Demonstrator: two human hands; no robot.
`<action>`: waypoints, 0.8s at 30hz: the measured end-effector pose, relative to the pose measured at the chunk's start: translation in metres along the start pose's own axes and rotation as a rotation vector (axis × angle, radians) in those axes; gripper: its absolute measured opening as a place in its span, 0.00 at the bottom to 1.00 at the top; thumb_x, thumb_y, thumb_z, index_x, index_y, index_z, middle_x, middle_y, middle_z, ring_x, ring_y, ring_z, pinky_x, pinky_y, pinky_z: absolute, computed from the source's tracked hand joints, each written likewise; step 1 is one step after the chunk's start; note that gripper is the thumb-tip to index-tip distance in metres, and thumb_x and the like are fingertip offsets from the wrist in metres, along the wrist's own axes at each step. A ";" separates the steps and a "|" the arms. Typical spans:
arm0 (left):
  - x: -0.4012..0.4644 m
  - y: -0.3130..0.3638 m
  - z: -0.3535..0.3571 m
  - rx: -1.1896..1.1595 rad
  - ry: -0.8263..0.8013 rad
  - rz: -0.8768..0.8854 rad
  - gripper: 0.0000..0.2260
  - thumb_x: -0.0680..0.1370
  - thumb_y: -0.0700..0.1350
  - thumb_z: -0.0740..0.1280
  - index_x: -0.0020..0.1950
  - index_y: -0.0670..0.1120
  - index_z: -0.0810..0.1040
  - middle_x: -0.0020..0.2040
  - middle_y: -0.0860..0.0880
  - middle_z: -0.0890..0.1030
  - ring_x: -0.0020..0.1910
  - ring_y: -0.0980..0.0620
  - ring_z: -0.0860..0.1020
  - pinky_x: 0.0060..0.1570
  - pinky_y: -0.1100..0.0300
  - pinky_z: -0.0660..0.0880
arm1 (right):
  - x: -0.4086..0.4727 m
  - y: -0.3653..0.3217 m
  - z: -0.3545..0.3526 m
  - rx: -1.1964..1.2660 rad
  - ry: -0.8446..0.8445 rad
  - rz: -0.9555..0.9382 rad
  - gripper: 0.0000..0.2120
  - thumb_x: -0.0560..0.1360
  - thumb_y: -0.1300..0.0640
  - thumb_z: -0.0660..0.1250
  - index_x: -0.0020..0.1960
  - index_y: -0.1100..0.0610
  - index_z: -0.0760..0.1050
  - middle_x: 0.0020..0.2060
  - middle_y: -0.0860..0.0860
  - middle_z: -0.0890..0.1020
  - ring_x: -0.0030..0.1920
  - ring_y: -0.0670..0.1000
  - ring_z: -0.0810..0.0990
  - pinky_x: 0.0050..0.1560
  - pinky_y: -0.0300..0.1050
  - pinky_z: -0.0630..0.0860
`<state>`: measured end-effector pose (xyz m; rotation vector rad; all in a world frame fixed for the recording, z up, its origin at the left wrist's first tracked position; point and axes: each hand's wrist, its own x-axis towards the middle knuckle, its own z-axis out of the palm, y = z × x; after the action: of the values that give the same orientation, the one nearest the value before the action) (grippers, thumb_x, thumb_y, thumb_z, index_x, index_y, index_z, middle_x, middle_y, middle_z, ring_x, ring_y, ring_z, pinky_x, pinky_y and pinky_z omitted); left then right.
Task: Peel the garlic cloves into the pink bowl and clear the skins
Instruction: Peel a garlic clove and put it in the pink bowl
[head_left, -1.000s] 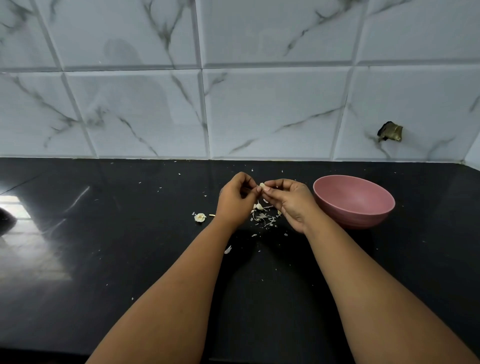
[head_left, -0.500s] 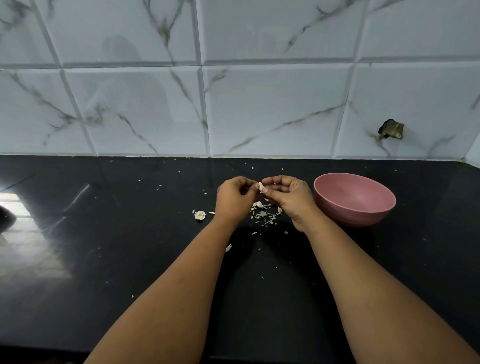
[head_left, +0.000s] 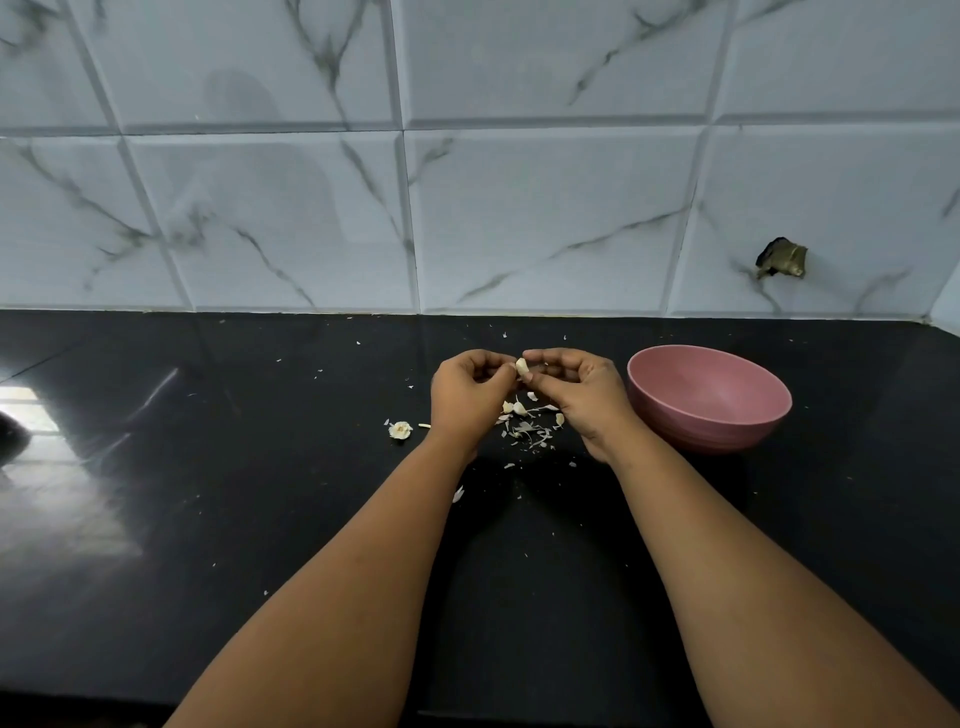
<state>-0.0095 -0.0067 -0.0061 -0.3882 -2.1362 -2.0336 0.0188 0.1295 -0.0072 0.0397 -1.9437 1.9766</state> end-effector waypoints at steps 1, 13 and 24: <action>-0.001 0.000 0.000 -0.060 -0.011 -0.026 0.02 0.75 0.37 0.72 0.45 0.41 0.84 0.40 0.43 0.86 0.42 0.48 0.85 0.50 0.52 0.82 | 0.000 0.000 -0.001 0.004 0.011 0.003 0.10 0.71 0.67 0.74 0.50 0.59 0.83 0.42 0.56 0.84 0.42 0.48 0.83 0.46 0.38 0.79; -0.004 0.000 -0.002 -0.066 -0.051 0.022 0.05 0.73 0.39 0.75 0.47 0.41 0.85 0.41 0.45 0.86 0.43 0.50 0.85 0.48 0.59 0.82 | 0.000 -0.001 -0.001 0.018 0.013 -0.019 0.05 0.71 0.67 0.73 0.46 0.61 0.84 0.42 0.54 0.86 0.42 0.47 0.85 0.44 0.36 0.78; -0.003 0.000 -0.003 -0.090 -0.048 0.040 0.03 0.73 0.39 0.75 0.46 0.42 0.85 0.39 0.46 0.86 0.41 0.52 0.85 0.44 0.63 0.80 | -0.001 -0.002 -0.002 0.054 -0.024 -0.009 0.04 0.70 0.64 0.75 0.44 0.58 0.85 0.41 0.54 0.87 0.44 0.48 0.85 0.45 0.37 0.77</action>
<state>-0.0064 -0.0096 -0.0072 -0.4931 -2.0514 -2.1237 0.0209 0.1313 -0.0055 0.0855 -1.9012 2.0317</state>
